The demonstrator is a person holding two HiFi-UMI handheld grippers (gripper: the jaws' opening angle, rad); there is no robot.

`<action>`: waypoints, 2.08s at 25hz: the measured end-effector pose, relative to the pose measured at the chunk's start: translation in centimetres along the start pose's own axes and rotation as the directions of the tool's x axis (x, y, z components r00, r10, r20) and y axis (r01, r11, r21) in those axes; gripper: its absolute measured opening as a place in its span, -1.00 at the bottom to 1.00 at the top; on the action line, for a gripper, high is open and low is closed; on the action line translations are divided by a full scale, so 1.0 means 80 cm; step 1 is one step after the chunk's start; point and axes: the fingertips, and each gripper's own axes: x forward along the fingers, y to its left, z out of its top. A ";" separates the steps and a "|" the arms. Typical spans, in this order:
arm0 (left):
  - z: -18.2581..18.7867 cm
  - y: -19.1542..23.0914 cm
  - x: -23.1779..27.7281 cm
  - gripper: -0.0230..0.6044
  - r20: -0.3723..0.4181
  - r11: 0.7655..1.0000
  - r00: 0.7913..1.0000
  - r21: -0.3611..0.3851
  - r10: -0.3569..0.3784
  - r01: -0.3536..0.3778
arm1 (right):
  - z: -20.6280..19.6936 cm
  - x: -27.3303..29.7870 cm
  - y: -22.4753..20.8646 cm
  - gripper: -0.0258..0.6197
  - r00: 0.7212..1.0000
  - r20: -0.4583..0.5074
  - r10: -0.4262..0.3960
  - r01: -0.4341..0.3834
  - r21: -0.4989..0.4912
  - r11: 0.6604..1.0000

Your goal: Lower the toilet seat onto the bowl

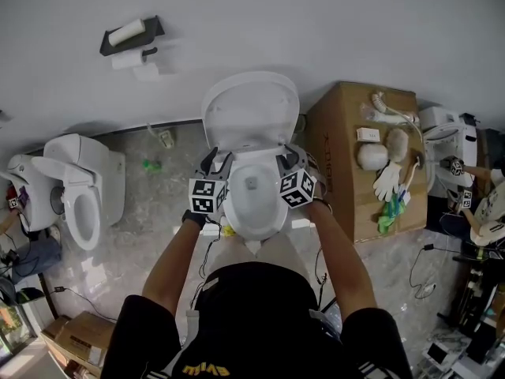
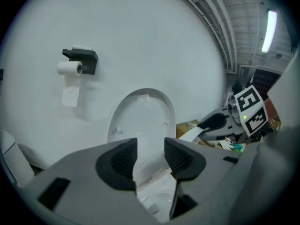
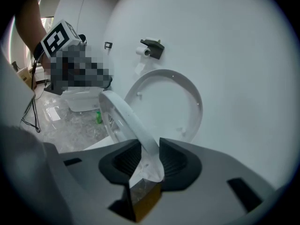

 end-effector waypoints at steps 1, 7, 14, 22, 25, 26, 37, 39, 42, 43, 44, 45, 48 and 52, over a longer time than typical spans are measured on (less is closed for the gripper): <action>-0.001 -0.001 0.000 -0.33 -0.004 1.000 1.000 0.004 -0.001 0.001 | -0.002 -0.002 0.003 -0.57 1.000 -0.005 0.003 -0.003 -0.005 1.000; -0.010 -0.004 -0.006 -0.46 -0.019 1.000 1.000 0.011 -0.005 0.006 | -0.016 -0.015 0.022 -0.56 1.000 -0.026 0.013 -0.013 -0.036 0.999; -0.029 -0.017 -0.021 -0.54 -0.058 0.999 0.998 0.037 -0.026 0.028 | -0.028 -0.026 0.038 -0.55 0.999 -0.040 0.017 -0.019 -0.042 0.999; -0.054 -0.048 -0.048 -0.57 -0.097 0.996 0.992 0.043 -0.076 0.080 | -0.052 -0.044 0.066 -0.52 0.997 -0.055 0.049 -0.052 -0.068 0.996; -0.069 -0.059 -0.054 -0.58 -0.120 0.994 0.989 0.047 -0.090 0.096 | -0.059 -0.050 0.076 -0.51 0.997 -0.062 0.053 -0.058 -0.078 0.995; -0.073 -0.061 -0.056 -0.61 -0.124 0.994 0.988 0.046 -0.092 0.098 | -0.062 -0.052 0.081 -0.51 0.996 -0.065 0.057 -0.062 -0.082 0.995; -0.104 -0.082 -0.069 -0.70 -0.170 0.990 0.977 0.042 -0.127 0.136 | -0.093 -0.065 0.109 -0.45 0.993 -0.085 0.084 -0.091 -0.083 0.992; -0.109 -0.081 -0.071 -0.70 -0.175 0.990 0.977 0.036 -0.125 0.133 | -0.096 -0.065 0.111 -0.44 0.992 -0.090 0.091 -0.098 -0.084 0.992; -0.117 -0.082 -0.074 -0.71 -0.185 0.991 0.975 0.029 -0.123 0.130 | -0.100 -0.067 0.116 -0.44 0.991 -0.096 0.096 -0.105 -0.095 0.990; -0.120 -0.083 -0.075 -0.72 -0.188 0.991 0.974 0.028 -0.124 0.132 | -0.103 -0.068 0.118 -0.44 0.990 -0.100 0.097 -0.107 -0.098 0.989; -0.122 -0.085 -0.077 -0.72 -0.192 0.991 0.973 0.028 -0.127 0.135 | -0.105 -0.070 0.120 -0.44 0.990 -0.105 0.098 -0.109 -0.101 0.989; -0.125 -0.086 -0.078 -0.73 -0.196 0.990 0.972 0.029 -0.129 0.137 | -0.107 -0.071 0.123 -0.44 0.989 -0.110 0.100 -0.112 -0.104 0.988; -0.131 -0.085 -0.078 -0.73 -0.207 0.990 0.970 0.032 -0.127 0.137 | -0.113 -0.072 0.128 -0.44 0.987 -0.121 0.107 -0.121 -0.115 0.986; -0.141 -0.088 -0.082 -0.75 -0.220 0.990 0.967 0.031 -0.127 0.136 | -0.120 -0.075 0.135 -0.43 0.984 -0.134 0.114 -0.130 -0.118 0.985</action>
